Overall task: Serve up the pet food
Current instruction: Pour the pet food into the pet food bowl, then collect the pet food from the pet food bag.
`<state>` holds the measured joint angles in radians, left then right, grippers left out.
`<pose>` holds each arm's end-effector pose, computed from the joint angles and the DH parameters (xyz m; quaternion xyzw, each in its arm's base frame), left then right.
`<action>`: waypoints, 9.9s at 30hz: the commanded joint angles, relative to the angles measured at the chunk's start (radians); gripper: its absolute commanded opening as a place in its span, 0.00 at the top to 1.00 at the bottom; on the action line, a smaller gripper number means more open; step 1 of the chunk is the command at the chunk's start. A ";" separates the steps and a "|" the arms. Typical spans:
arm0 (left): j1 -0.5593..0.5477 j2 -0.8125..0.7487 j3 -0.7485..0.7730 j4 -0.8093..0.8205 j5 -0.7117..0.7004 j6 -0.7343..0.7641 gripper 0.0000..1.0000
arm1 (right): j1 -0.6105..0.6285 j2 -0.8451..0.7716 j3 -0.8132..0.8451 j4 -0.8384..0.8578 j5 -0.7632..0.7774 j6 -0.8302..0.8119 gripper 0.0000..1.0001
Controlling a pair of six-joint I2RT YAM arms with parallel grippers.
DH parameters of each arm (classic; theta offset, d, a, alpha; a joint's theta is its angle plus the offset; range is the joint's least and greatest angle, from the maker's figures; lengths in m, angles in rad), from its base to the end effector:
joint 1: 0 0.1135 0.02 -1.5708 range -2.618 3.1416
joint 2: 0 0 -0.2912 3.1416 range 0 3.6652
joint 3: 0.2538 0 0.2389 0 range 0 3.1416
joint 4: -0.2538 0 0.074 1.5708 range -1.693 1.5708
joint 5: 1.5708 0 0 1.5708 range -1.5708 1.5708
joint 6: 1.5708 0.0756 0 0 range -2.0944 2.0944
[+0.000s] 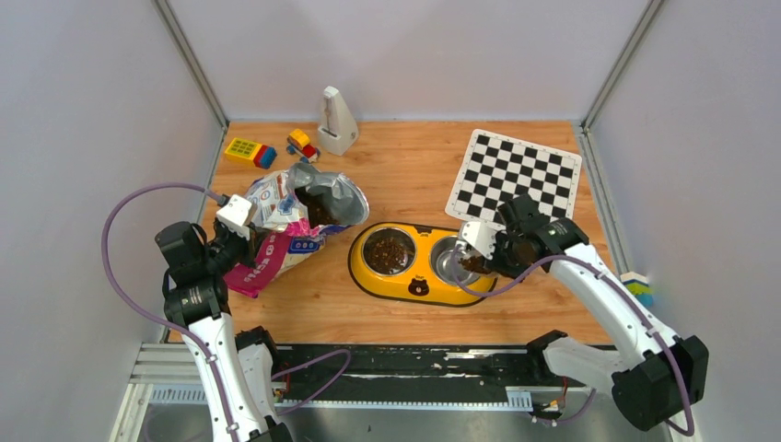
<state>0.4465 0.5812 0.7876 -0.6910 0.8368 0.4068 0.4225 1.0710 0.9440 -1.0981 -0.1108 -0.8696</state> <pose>0.1153 -0.0070 0.3214 0.1944 0.7863 -0.1212 0.5738 0.1498 0.0765 0.2590 -0.5998 0.7796 0.0151 0.1795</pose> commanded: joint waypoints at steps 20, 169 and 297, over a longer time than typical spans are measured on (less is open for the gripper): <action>-0.003 -0.015 0.019 0.126 0.041 0.023 1.00 | 0.176 0.237 0.247 -0.131 0.381 0.084 1.00; -0.597 0.502 0.477 -0.181 -0.535 -0.059 0.72 | 0.505 1.037 0.912 0.382 -0.070 -0.193 1.00; -0.545 -0.098 0.038 -0.207 -0.615 0.161 1.00 | 0.481 1.062 0.976 0.552 -0.567 0.440 1.00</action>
<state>-0.1013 0.4904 0.8230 -1.0672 0.2222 0.6235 0.9184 2.2860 1.9713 -0.5911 -0.6121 -0.4908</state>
